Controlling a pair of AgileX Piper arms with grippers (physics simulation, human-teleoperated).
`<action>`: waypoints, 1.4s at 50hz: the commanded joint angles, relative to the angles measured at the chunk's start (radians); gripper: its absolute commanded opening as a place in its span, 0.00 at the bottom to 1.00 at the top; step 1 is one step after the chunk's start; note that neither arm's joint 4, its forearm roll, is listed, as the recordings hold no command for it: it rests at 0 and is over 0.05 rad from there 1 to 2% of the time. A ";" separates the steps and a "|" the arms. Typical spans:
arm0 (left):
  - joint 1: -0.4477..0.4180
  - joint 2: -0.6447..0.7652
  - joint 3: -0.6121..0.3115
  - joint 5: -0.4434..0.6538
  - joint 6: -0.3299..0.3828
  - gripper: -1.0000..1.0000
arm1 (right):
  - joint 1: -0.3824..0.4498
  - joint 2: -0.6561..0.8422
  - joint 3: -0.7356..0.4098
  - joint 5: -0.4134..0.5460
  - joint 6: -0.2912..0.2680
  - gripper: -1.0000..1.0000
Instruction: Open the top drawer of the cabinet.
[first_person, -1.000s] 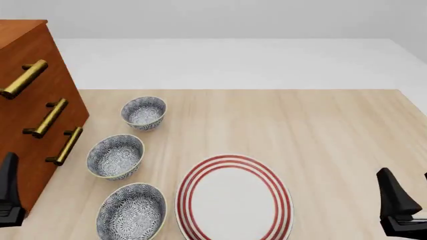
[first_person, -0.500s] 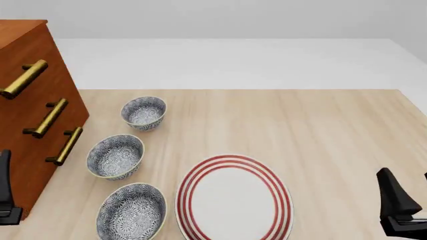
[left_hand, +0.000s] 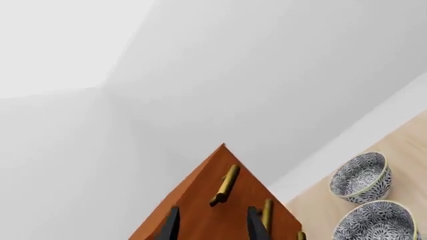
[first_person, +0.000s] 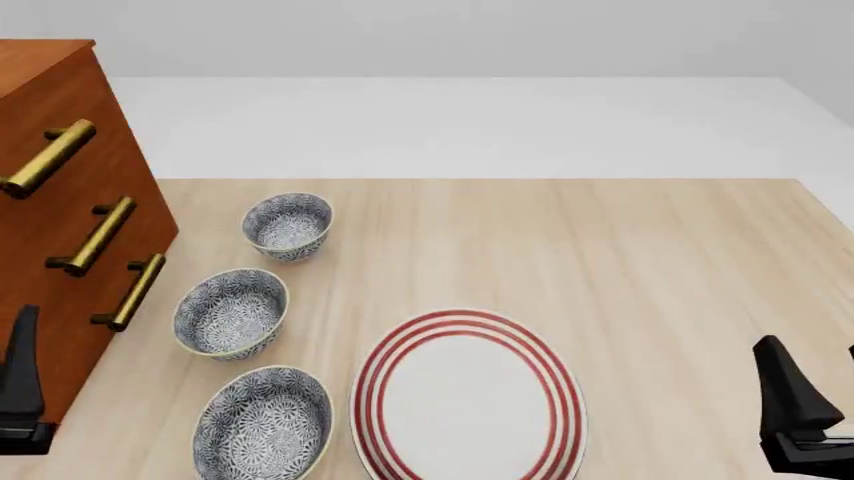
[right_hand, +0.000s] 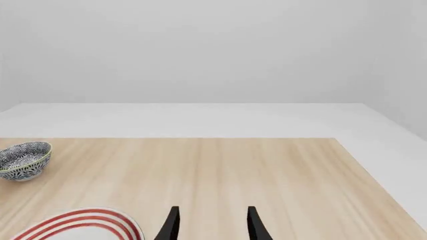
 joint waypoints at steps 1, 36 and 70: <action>-0.020 0.000 0.014 -0.046 0.113 1.00 | 0.000 0.000 0.000 0.000 0.000 1.00; -0.071 0.002 0.032 -0.035 0.404 1.00 | 0.000 0.000 0.000 0.000 0.000 1.00; -0.064 0.326 0.032 -0.306 0.516 1.00 | 0.000 0.000 0.000 0.000 0.000 1.00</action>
